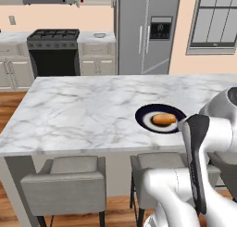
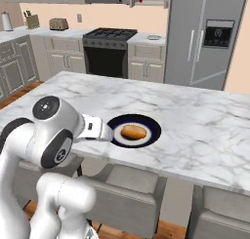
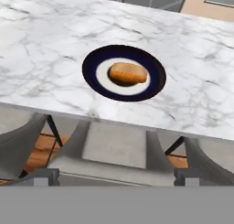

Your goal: Move the hot dog bun to the plate on the dining table and place the condiment next to that plate. Then navigate to the fridge and take the sausage and place it on the plate as well.

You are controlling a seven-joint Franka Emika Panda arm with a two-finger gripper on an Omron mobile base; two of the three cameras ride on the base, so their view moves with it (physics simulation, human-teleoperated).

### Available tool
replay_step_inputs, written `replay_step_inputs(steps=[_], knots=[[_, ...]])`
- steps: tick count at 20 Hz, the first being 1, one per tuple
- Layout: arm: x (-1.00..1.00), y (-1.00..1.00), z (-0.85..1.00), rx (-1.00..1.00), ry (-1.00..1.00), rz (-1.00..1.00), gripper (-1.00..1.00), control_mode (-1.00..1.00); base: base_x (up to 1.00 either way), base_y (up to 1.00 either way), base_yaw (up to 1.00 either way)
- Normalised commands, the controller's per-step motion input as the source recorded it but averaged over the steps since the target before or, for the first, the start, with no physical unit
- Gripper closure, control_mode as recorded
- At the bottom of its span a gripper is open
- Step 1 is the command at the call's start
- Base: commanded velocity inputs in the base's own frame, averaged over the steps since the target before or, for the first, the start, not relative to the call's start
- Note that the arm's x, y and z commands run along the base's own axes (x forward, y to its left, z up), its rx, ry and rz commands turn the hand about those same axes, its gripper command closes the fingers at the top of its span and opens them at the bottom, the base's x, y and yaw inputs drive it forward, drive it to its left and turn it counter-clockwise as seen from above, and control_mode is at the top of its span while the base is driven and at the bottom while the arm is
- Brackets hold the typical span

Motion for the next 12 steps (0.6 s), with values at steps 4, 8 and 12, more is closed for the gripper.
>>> replay_step_inputs(steps=[4, 8, 12], knots=[[-0.75, 0.22, 0.1, 0.25, -0.01, -0.35, -1.0, -1.0, 0.0, 0.0, 0.0], [-0.57, 0.41, 0.0, 0.05, -0.02, -0.18, -1.0, -1.0, 0.0, 0.0, 0.0], [-0.09, 0.2, 0.0, 0.0, 0.02, 0.01, -1.0, -1.0, 0.0, 0.0, 0.0]])
